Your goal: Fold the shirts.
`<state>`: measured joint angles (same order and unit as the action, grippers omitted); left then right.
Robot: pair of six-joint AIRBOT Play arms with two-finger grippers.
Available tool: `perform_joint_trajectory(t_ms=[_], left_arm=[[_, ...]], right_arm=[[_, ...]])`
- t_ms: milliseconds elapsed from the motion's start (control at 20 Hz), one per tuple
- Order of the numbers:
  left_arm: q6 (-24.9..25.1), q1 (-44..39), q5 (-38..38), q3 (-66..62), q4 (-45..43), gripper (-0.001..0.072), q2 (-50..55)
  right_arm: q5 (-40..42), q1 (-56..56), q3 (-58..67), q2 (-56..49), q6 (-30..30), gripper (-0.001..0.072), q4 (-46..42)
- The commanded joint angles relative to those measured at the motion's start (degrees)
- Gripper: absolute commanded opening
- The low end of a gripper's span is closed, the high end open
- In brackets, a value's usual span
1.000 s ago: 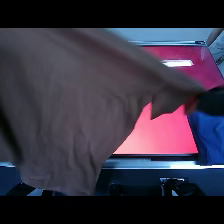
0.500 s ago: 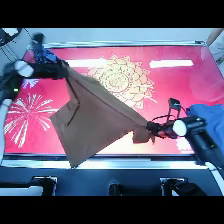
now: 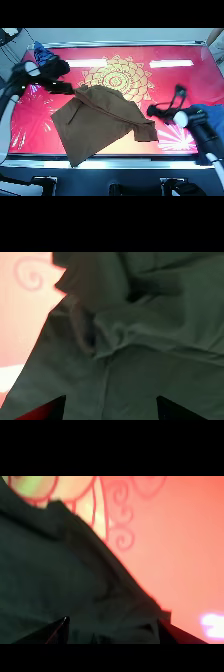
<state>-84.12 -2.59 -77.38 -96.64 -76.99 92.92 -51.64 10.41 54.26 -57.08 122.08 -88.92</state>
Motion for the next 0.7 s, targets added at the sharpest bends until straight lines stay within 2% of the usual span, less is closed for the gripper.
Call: perform_joint_trajectory(t_ms=[0, 100, 200, 300, 450, 650], left_arm=[[-4.83, 6.16, -10.34, 5.25, 0.83, 0.0688, -4.13], [-4.13, 7.96, -10.38, 16.61, 2.03, 0.0688, -9.73], [-2.25, 8.37, -8.00, 30.34, 1.97, 0.0687, -16.24], [-2.21, 8.63, -5.42, 43.32, 2.01, 0.0687, -22.43], [-2.23, 8.57, -3.37, 56.22, 4.28, 0.0686, -28.06], [-1.99, 8.13, 0.22, 63.93, 11.85, 0.0676, -28.44]], right_arm=[[-3.93, -10.80, 11.10, 0.04, -8.13, 0.0630, -1.84], [-3.72, -19.28, 11.58, -1.57, -13.88, 0.0630, 6.23], [-9.60, -24.30, 11.58, -5.79, -23.96, 0.0629, 16.22], [-16.06, -25.03, 11.58, -11.13, -30.45, 0.0629, 20.74], [-23.02, -23.76, 11.58, -18.82, -35.19, 0.0629, 26.82], [-23.43, -20.37, 11.47, -25.20, -37.55, 0.0630, 27.80]])
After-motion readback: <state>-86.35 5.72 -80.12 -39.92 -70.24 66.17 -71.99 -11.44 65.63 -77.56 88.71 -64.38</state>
